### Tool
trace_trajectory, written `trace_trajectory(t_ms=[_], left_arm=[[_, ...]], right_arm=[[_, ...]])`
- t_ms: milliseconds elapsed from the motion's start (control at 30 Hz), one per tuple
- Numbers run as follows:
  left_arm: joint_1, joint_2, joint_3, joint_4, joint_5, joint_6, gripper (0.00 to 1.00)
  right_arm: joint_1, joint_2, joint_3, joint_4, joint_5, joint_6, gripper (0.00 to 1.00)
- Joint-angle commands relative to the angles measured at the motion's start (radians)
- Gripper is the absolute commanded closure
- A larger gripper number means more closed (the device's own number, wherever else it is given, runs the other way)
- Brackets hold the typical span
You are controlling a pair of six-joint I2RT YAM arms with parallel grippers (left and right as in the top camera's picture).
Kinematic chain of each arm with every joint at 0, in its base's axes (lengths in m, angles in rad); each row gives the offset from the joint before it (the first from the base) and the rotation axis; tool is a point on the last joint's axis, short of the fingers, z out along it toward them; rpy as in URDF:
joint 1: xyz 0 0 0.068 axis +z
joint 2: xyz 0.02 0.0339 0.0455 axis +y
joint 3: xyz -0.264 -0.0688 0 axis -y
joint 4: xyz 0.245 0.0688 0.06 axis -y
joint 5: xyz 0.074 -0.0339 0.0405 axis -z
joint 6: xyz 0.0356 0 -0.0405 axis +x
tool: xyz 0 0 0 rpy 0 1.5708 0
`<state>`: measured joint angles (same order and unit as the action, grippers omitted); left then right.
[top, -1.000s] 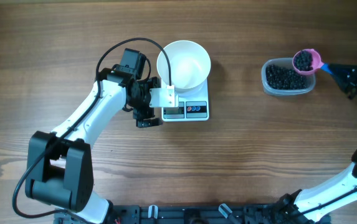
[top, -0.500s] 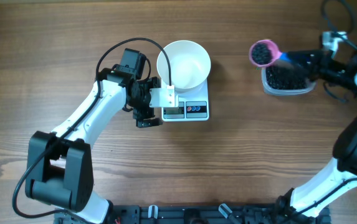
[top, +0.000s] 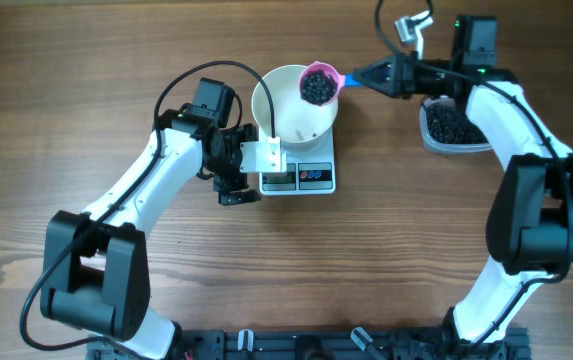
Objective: Scoop item into bowl and weigh 150g on scale
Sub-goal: 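Carry the filled scoop with the right gripper over the white bowl, then tip the scoop with the right gripper to pour beans into bowl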
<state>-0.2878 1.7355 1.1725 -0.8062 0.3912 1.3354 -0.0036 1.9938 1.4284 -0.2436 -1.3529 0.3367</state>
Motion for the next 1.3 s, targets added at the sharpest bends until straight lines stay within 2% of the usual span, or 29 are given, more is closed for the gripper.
trace_trajectory(t_ms=[0,67,200,300,500,700,933,1200,1267], left_arm=[[0.003,0.010,-0.010,-0.001,0.020,0.019,0.00],[0.003,0.010,-0.010,-0.001,0.020,0.019,0.00],[0.003,0.010,-0.010,-0.001,0.020,0.019,0.00],[0.003,0.010,-0.010,-0.001,0.020,0.019,0.00],[0.003,0.010,-0.010,-0.001,0.020,0.019,0.00],[0.003,0.010,-0.010,-0.001,0.020,0.019,0.00],[0.003,0.010,-0.010,-0.001,0.020,0.019,0.00],[0.003,0.010,-0.010,-0.001,0.020,0.019,0.00],[0.003,0.010,-0.010,-0.001,0.020,0.019,0.00]], right_arm=[[0.059,0.012,0.009,0.023,0.168,0.029,0.96],[0.089,0.012,0.009,0.024,0.240,0.014,0.96],[0.156,0.012,0.009,0.018,0.342,-0.121,0.96],[0.170,0.008,0.015,0.019,0.428,-0.127,0.96],[0.170,-0.091,0.025,-0.022,0.465,-0.146,0.96],[0.222,-0.188,0.025,-0.178,0.699,-0.364,0.96],[0.340,-0.187,0.025,-0.221,0.923,-0.608,0.96],[0.347,-0.188,0.025,-0.206,0.902,-0.632,0.96],[0.347,-0.206,0.026,-0.206,0.882,-0.685,0.96]])
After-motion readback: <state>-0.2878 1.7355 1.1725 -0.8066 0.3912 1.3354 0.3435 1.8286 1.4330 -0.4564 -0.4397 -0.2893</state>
